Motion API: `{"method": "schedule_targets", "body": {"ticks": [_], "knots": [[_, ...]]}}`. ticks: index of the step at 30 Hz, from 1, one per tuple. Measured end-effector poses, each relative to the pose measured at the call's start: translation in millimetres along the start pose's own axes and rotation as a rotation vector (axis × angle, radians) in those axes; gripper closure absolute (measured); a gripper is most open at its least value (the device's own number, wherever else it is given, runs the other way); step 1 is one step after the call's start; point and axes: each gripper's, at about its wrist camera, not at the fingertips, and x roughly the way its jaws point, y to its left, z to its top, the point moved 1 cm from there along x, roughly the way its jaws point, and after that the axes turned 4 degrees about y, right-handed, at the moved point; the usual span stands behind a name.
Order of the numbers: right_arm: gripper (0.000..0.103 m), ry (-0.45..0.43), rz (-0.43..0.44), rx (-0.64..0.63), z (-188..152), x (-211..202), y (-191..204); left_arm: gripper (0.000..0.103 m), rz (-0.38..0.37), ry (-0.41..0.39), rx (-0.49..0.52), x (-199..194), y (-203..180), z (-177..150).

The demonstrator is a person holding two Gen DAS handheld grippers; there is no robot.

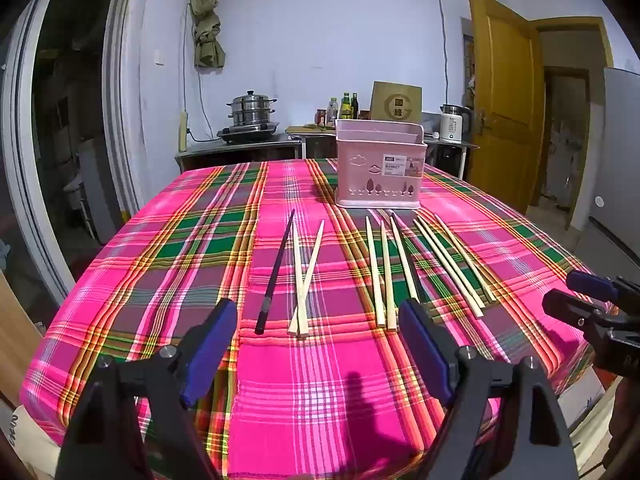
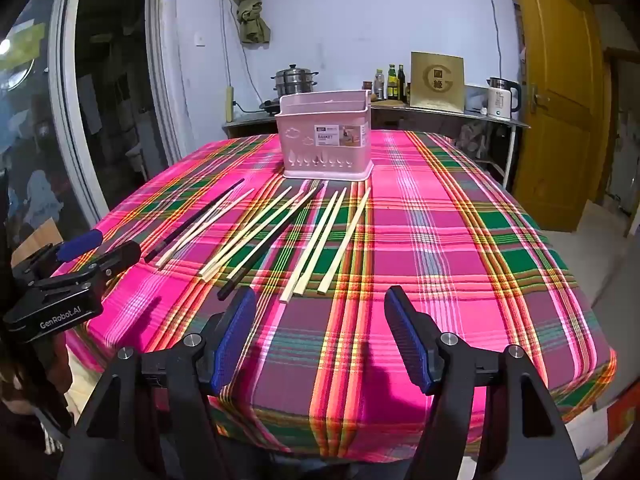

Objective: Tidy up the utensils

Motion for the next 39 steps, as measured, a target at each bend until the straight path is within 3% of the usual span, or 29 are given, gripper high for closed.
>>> {"method": "schedule_targets", "body": {"ticks": [39], "knots": [[0.036,-0.02,-0.012,-0.008,3.9,-12.3,0.3,0.019,0.025,-0.034,-0.018,-8.8,1.2,2.7]]}}
